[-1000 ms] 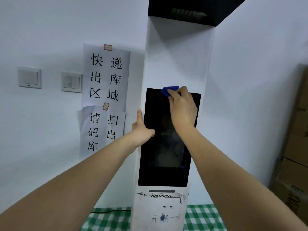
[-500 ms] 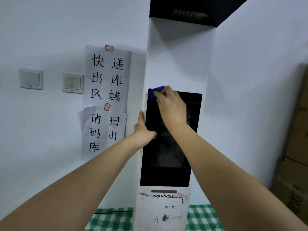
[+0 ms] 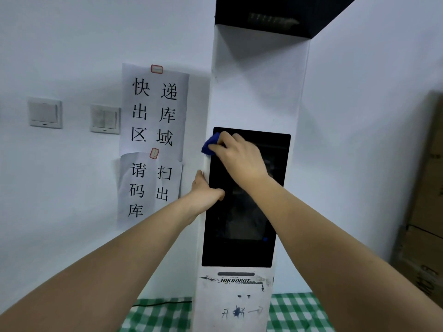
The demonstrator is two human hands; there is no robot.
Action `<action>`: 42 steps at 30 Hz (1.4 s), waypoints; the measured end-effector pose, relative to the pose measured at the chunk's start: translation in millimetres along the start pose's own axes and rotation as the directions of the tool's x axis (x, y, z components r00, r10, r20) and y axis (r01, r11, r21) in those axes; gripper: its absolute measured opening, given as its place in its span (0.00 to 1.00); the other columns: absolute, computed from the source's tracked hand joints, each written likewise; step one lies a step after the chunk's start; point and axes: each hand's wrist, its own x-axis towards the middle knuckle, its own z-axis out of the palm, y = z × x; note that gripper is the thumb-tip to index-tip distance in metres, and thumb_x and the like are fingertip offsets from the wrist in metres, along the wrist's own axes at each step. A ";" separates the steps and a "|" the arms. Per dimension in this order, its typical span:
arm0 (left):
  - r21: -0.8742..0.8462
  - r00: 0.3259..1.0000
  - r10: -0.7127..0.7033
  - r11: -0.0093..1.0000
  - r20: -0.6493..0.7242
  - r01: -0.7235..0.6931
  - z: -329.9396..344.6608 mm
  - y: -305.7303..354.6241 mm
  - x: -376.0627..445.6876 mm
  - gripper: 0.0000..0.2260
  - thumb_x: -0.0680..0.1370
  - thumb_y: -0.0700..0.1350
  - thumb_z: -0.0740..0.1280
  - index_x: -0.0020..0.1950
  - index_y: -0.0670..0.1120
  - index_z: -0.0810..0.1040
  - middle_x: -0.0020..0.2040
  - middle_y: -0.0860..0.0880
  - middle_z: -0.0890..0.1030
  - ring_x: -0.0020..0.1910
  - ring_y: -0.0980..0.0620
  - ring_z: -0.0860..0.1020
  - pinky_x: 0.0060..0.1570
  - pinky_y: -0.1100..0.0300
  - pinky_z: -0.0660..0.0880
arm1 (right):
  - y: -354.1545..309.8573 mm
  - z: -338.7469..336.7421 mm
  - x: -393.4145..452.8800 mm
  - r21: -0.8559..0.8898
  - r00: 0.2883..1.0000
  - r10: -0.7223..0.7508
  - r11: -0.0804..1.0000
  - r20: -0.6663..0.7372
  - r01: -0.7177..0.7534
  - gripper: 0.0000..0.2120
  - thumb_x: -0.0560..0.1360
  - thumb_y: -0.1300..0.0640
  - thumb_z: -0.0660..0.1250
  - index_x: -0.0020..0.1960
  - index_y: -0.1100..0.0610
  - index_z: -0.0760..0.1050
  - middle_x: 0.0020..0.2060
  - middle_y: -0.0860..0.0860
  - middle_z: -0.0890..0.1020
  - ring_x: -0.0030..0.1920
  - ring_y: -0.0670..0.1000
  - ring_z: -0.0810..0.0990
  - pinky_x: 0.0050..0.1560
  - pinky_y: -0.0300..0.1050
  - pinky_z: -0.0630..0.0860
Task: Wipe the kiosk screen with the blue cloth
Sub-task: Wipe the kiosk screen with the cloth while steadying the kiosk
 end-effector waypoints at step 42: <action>0.054 0.996 -0.065 0.997 0.060 0.062 1.1 -5.2 -11.8 0.38 0.77 0.39 0.61 0.78 0.49 0.38 0.76 0.44 0.59 0.72 0.44 0.63 0.62 0.57 0.63 | -2.5 6.1 -35.3 0.045 0.943 0.330 0.944 -0.045 -0.328 0.21 0.62 0.67 0.77 0.54 0.56 0.81 0.44 0.54 0.79 0.35 0.54 0.74 0.24 0.39 0.62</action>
